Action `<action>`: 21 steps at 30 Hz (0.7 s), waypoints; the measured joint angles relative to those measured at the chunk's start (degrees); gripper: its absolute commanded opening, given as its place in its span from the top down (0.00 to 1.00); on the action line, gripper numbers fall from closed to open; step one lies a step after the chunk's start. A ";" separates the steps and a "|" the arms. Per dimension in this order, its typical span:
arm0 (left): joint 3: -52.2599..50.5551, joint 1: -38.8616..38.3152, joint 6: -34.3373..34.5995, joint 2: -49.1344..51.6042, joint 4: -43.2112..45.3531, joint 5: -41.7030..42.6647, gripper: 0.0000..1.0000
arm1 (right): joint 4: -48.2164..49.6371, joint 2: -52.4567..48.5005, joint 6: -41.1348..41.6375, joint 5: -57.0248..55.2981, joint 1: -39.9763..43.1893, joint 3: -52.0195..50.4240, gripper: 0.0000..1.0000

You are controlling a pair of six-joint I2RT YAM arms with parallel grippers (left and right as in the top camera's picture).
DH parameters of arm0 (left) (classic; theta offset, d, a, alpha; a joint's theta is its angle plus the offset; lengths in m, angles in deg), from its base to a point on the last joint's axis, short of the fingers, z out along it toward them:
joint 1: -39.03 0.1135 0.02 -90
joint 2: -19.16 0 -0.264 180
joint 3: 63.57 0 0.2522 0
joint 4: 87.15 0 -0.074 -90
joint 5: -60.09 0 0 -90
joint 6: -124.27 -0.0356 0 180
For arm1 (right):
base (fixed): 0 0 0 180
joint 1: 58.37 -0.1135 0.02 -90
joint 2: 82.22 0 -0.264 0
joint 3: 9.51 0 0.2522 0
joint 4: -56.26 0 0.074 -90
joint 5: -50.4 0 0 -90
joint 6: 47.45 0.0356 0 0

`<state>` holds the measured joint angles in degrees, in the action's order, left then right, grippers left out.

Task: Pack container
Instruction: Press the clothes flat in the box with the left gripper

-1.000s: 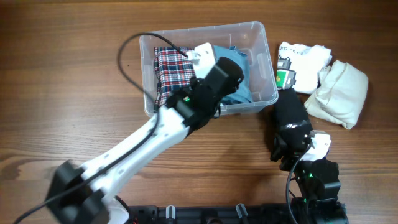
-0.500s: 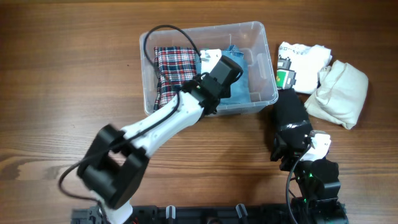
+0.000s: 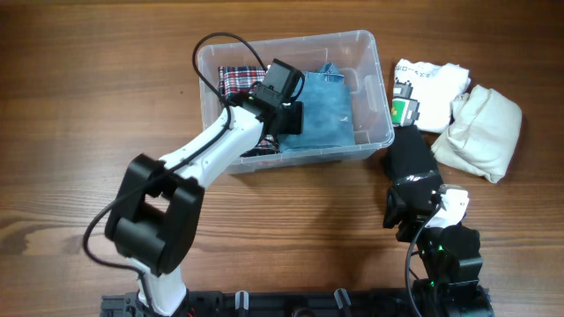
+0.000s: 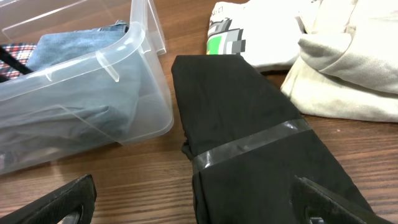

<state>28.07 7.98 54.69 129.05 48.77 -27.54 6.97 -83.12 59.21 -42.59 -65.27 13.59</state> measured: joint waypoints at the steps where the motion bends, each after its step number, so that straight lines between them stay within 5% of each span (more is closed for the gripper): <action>1: 0.04 0.17 0.02 -1.77 -2.78 0.07 0.26 | -0.02 0.02 0.00 0.00 0.00 0.00 0.00; 8: 0.31 4.24 -0.22 -16.41 -16.85 -1.92 0.20 | 0.00 0.00 0.00 0.00 0.00 0.00 0.01; 21: 0.31 14.21 -1.40 -17.42 -20.20 -6.29 0.27 | 3.02 0.00 -11.04 -0.92 0.00 0.00 0.00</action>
<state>28.38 22.19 53.29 111.63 28.57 -33.84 9.99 -83.12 48.18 -43.50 -65.27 13.59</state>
